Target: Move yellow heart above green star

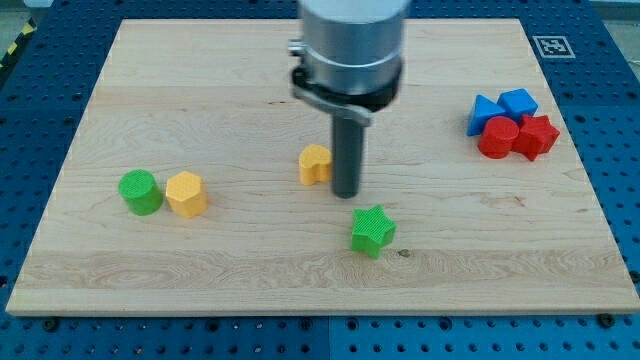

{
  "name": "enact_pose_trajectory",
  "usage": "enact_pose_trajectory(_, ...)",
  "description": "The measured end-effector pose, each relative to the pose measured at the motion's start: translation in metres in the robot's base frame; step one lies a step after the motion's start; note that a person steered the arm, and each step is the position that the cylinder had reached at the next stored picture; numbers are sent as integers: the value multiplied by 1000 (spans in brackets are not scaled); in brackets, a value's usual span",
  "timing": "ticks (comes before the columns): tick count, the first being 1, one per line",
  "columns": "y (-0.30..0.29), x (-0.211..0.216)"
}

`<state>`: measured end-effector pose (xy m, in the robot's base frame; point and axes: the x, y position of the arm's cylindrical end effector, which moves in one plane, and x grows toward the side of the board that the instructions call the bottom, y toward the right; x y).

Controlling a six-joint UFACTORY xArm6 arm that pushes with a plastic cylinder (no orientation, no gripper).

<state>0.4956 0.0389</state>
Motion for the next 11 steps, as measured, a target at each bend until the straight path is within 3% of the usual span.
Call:
enact_pose_trajectory(1,-6,1)
enact_pose_trajectory(3,-153,-3)
enact_pose_trajectory(4,-160,-40)
enact_pose_trajectory(6,-136,-65)
enact_pose_trajectory(11,-79,-47)
